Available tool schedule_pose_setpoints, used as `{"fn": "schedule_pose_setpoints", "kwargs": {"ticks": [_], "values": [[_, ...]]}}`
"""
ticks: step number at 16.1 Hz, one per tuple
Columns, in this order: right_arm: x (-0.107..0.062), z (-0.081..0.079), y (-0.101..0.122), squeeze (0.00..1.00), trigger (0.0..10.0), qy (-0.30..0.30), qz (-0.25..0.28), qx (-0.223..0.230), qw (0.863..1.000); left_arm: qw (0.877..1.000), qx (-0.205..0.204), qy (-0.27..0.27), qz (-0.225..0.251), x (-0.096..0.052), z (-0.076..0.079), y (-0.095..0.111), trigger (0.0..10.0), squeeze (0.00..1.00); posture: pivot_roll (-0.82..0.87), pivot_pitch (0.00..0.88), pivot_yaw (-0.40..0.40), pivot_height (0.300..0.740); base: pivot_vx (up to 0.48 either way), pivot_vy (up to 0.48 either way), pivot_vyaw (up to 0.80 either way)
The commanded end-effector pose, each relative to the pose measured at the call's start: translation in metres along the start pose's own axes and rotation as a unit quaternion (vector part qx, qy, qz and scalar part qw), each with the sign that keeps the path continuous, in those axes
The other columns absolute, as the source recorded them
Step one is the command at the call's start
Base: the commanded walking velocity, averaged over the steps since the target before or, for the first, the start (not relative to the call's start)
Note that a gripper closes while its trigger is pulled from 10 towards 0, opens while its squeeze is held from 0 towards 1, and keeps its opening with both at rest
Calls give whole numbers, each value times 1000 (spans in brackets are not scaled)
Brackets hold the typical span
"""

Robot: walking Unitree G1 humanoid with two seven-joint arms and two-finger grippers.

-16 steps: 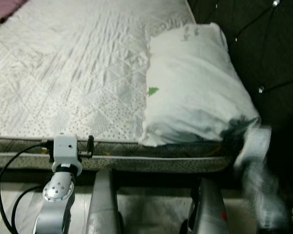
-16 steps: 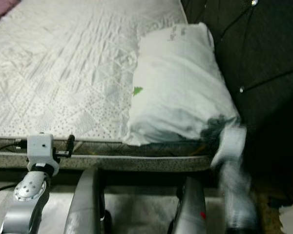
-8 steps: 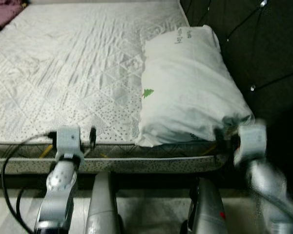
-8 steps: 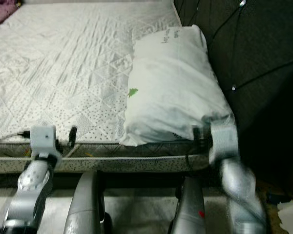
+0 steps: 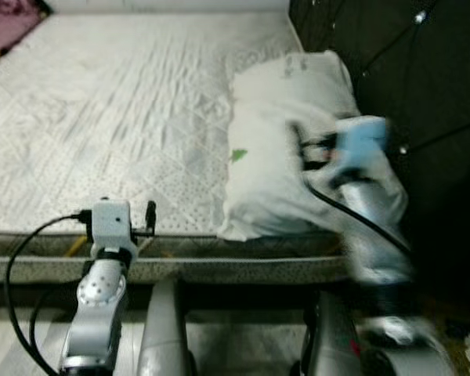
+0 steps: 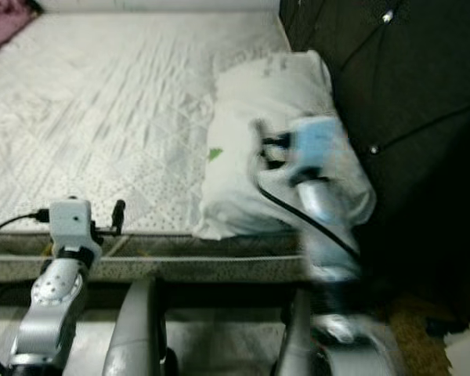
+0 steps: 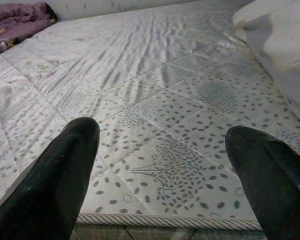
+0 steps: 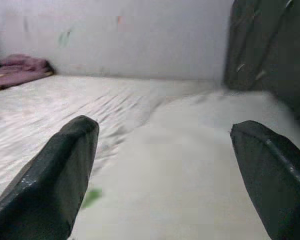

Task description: Clean up the room

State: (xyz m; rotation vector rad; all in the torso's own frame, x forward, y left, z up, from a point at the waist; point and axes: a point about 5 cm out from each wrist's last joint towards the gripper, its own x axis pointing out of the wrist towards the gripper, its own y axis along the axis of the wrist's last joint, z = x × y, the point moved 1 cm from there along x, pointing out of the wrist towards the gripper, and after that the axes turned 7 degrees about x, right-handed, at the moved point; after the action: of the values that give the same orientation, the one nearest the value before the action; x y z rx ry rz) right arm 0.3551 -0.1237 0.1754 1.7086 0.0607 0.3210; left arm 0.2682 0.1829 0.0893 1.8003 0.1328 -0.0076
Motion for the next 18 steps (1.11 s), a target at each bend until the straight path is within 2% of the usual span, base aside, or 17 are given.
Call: {"fn": "schedule_pose_setpoints", "kwargs": {"ticks": [1, 2, 3, 5, 6, 7, 8, 9, 10, 12, 13, 14, 15, 16, 17, 18], "values": [[3, 3, -7, 1000, 10000, -17, -10, 17, 1000, 1000, 1, 8, -1, -2, -3, 1, 10000, 0, 113, 9, 22, 532, 0, 0, 0], [12, 1, -25, 1000, 10000, -48, -44, 44, 997, 1000, -3, 2, -3, -6, 4, 2, 10000, 0, 132, 32, 3, 532, 0, 0, 0], [15, 2, -38, 1000, 10000, -69, -70, 52, 994, 1000, -6, 2, -6, -9, 6, 1, 10000, 0, 140, 42, -4, 532, 0, 0, 0], [12, 12, -66, 1000, 10000, -128, -141, 90, 978, 1000, -8, 9, -13, -12, 4, 0, 10000, 0, 160, 55, -16, 532, 0, 0, 0], [5, 20, -80, 1000, 10000, -165, -181, 106, 964, 1000, -8, 12, -15, -14, 3, -1, 10000, 0, 162, 56, -18, 532, 0, 0, 0], [-9, 26, -102, 1000, 10000, -197, -242, 133, 941, 1000, -8, 13, -20, -15, 3, -3, 10000, 0, 164, 66, -22, 532, 0, 0, 0], [-20, 28, -116, 1000, 10000, -212, -283, 143, 924, 1000, -8, 13, -26, -16, 2, -4, 10000, 0, 163, 68, -23, 532, 0, 0, 0], [-26, 30, -125, 1000, 10000, -220, -300, 149, 916, 999, -9, 13, -32, -17, 2, -6, 10000, 0, 157, 70, -21, 532, 0, 0, 0], [-27, 31, -125, 1000, 10000, -223, -297, 154, 916, 999, -9, 12, -33, -16, 2, -6, 10000, 0, 154, 70, -20, 532, 0, 0, 0], [-17, 31, -114, 1000, 10000, -217, -260, 168, 926, 999, -5, 5, -32, -13, 4, -5, 10000, 0, 142, 60, -10, 532, 0, 0, 0], [3, 26, -89, 1000, 10000, -179, -196, 166, 950, 1000, -3, 3, -22, -7, 5, 0, 10000, 0, 131, 41, -2, 532, 0, 0, 0], [11, 22, -77, 1000, 10000, -158, -169, 161, 960, 1000, -3, 3, -15, -3, 5, 2, 10000, 0, 127, 30, 0, 532, 0, 0, 0], [21, 14, -59, 0, 10000, -116, -126, 143, 975, 1000, -5, 5, 0, 1, 5, 8, 10000, 0, 119, 15, 1, 532, 0, 0, 0], [24, 6, -43, 0, 10000, -76, -86, 122, 986, 1000, -7, 8, 20, 6, 4, 15, 10000, 0, 112, 2, 2, 532, 0, 0, 0], [22, 2, -34, 0, 10000, -49, -60, 107, 991, 999, -7, 14, 45, 11, 3, 24, 10000, 0, 102, 0, 2, 532, 0, 0, 0], [14, 2, -32, 0, 10000, -42, -43, 91, 994, 997, 12, 28, 65, 15, 2, 30, 10000, 0, 94, 0, 2, 532, 0, 0, 0]]}}
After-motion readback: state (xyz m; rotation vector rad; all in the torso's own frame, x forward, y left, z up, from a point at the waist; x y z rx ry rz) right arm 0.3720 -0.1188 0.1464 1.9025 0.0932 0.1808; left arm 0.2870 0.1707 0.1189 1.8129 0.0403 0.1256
